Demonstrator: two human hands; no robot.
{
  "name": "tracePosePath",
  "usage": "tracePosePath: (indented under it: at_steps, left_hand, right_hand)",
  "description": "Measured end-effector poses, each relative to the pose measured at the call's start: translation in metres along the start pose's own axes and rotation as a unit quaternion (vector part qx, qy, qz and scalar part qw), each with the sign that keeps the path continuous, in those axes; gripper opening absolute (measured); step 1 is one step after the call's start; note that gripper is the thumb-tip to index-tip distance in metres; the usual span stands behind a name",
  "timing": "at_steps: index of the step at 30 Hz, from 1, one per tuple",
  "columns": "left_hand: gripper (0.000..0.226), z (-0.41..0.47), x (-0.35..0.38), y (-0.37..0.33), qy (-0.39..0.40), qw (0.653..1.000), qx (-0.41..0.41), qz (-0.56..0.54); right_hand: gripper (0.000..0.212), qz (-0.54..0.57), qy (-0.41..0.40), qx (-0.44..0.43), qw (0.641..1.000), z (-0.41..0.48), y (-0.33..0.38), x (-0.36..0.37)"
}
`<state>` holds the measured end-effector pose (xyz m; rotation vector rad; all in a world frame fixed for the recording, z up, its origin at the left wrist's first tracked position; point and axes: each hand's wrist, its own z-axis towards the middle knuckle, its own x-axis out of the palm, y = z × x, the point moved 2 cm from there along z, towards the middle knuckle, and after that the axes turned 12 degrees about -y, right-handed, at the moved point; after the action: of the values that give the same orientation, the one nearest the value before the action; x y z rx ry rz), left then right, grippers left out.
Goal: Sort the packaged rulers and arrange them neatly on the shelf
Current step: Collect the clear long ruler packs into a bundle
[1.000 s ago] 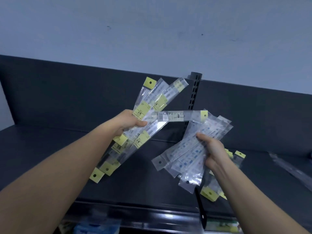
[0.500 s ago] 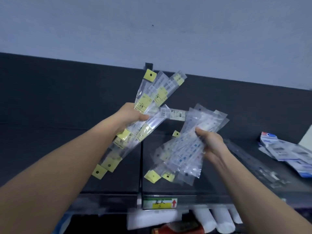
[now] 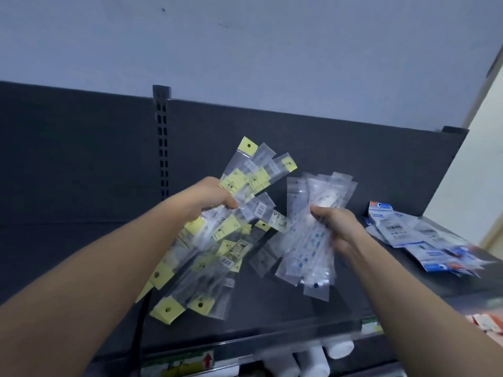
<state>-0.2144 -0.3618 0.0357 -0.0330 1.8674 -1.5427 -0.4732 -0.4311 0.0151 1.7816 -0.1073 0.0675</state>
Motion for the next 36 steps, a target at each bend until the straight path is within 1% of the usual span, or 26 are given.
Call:
tracePosePath:
  at_steps: [4, 9, 12, 14, 16, 18, 20, 22, 23, 24, 25, 26, 27, 28, 30, 31, 33, 35, 36]
  left_hand:
    - [0.036, 0.011, 0.028, -0.004, 0.031, 0.998, 0.0, 0.062]
    - [0.038, 0.016, 0.055, -0.009, 0.057, 0.989, -0.024, 0.132]
    - [0.034, 0.017, 0.068, -0.006, 0.064, 0.983, -0.053, 0.161]
    - [0.026, 0.016, 0.075, -0.001, 0.039, 0.978, -0.061, 0.193]
    - [0.027, 0.014, 0.081, 0.005, 0.0, 0.974, -0.06, 0.219]
    - [0.041, 0.011, 0.088, 0.009, -0.04, 0.968, -0.057, 0.239]
    - [0.06, 0.007, 0.095, 0.011, -0.076, 0.958, -0.054, 0.271]
    - [0.072, 0.007, 0.104, 0.011, -0.102, 0.929, -0.02, 0.355]
    - [0.07, 0.005, 0.109, 0.008, -0.117, 0.907, 0.017, 0.404]
    - [0.063, 0.003, 0.116, 0.003, -0.13, 0.889, 0.065, 0.433]
    - [0.055, 0.0, 0.124, -0.003, -0.132, 0.884, 0.116, 0.432]
    - [0.048, -0.004, 0.133, -0.009, -0.109, 0.89, 0.162, 0.411]
    - [0.044, -0.009, 0.144, -0.015, -0.063, 0.901, 0.195, 0.382]
    - [0.043, -0.013, 0.155, -0.018, -0.003, 0.907, 0.212, 0.364]
    - [0.049, -0.017, 0.172, -0.017, 0.096, 0.896, 0.21, 0.378]
    - [0.052, -0.017, 0.177, -0.016, 0.119, 0.89, 0.203, 0.39]
    - [0.047, -0.015, 0.181, -0.015, 0.127, 0.894, 0.187, 0.387]
    - [0.041, -0.013, 0.181, -0.014, 0.127, 0.9, 0.172, 0.38]
    - [0.041, -0.012, 0.179, -0.014, 0.127, 0.902, 0.166, 0.378]
  right_hand:
    - [0.023, -0.042, -0.044, -0.021, 0.998, 0.029, 0.002, -0.027]
    - [0.016, -0.073, -0.027, 0.003, 0.997, 0.066, 0.003, -0.061]
    - [0.007, -0.11, -0.019, 0.003, 0.994, 0.09, 0.003, -0.077]
    - [0.005, -0.138, -0.005, -0.002, 0.99, 0.104, 0.002, -0.086]
    - [0.008, -0.17, 0.013, -0.008, 0.985, 0.117, 0.0, -0.093]
    - [0.013, -0.204, 0.028, -0.009, 0.978, 0.126, -0.001, -0.098]
    - [0.008, -0.222, 0.043, -0.012, 0.974, 0.134, -0.003, -0.102]
    - [0.014, -0.23, 0.054, -0.017, 0.971, 0.139, -0.005, -0.104]
    - [0.015, -0.234, 0.059, -0.024, 0.97, 0.141, -0.006, -0.105]
    - [0.016, -0.24, 0.062, -0.032, 0.968, 0.144, -0.008, -0.105]
    - [0.016, -0.245, 0.066, -0.04, 0.967, 0.147, -0.01, -0.106]
    - [0.019, -0.249, 0.07, -0.043, 0.965, 0.151, -0.012, -0.107]
    - [0.026, -0.252, 0.071, -0.043, 0.964, 0.154, -0.014, -0.107]
    - [0.033, -0.256, 0.071, -0.046, 0.963, 0.157, -0.016, -0.108]
    - [0.051, -0.274, 0.068, -0.079, 0.956, 0.162, -0.018, -0.108]
    - [0.059, -0.288, 0.061, -0.106, 0.95, 0.163, -0.019, -0.108]
    - [0.077, -0.321, 0.051, -0.158, 0.932, 0.162, -0.018, -0.107]
    - [0.092, -0.37, 0.069, -0.187, 0.908, 0.153, -0.015, -0.102]
    - [0.098, -0.405, 0.088, -0.195, 0.889, 0.148, -0.016, -0.099]
